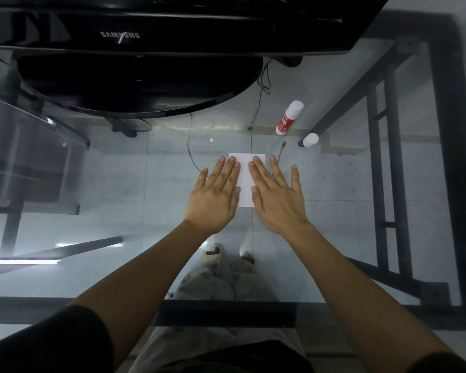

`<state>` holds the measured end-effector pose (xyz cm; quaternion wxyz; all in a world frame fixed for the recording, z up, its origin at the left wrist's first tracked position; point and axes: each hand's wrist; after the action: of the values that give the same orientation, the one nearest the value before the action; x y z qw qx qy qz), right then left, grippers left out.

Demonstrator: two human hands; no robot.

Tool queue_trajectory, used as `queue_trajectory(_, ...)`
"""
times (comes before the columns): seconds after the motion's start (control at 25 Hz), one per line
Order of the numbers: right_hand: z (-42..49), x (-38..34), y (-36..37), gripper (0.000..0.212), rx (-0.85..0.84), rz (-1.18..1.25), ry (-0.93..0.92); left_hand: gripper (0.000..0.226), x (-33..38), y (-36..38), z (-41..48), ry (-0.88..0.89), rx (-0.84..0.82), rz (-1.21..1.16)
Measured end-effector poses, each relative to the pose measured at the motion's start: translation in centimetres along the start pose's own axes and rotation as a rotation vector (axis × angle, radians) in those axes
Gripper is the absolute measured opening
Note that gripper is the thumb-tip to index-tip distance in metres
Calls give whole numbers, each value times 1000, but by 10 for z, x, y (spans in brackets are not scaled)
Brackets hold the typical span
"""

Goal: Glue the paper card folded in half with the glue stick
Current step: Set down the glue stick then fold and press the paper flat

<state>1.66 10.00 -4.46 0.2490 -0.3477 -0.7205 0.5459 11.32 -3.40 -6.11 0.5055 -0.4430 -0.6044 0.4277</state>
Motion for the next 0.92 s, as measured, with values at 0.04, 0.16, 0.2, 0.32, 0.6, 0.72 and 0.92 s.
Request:
queue_trajectory(0.04,3,3,-1,56,-3,19,34,55,0,0,0,-1,5,-3)
queue_trajectory(0.16,10,17,-2,58,-55,85,26,57,1,0,1,0,10,-1)
queue_trajectory(0.2,10,23,-3,61,-90,118,-12,57,1,-1,1,2,6,-2)
queue_trajectory(0.32,7,38,-7,77,-162,143,-78,56,2,-2,0,2,-9,0)
queue_trajectory(0.6,9,37,-15,86,-214,66,-79,58,-11,-19,-16,359,-134,-50)
queue_trajectory(0.72,10,37,-14,87,-224,45,-91,59,-18,-20,-24,551,-319,62)
queue_trajectory(0.92,11,37,-15,87,-241,49,-106,57,-39,-33,27,491,-267,66)
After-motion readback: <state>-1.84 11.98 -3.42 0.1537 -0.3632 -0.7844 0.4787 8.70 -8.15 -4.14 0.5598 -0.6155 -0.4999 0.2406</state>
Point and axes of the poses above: each hand's wrist, its own z-axis towards the middle knuckle, its own y-axis out of the palm, x = y × z, and after that the axes turned 10 degrees about y, right-handed
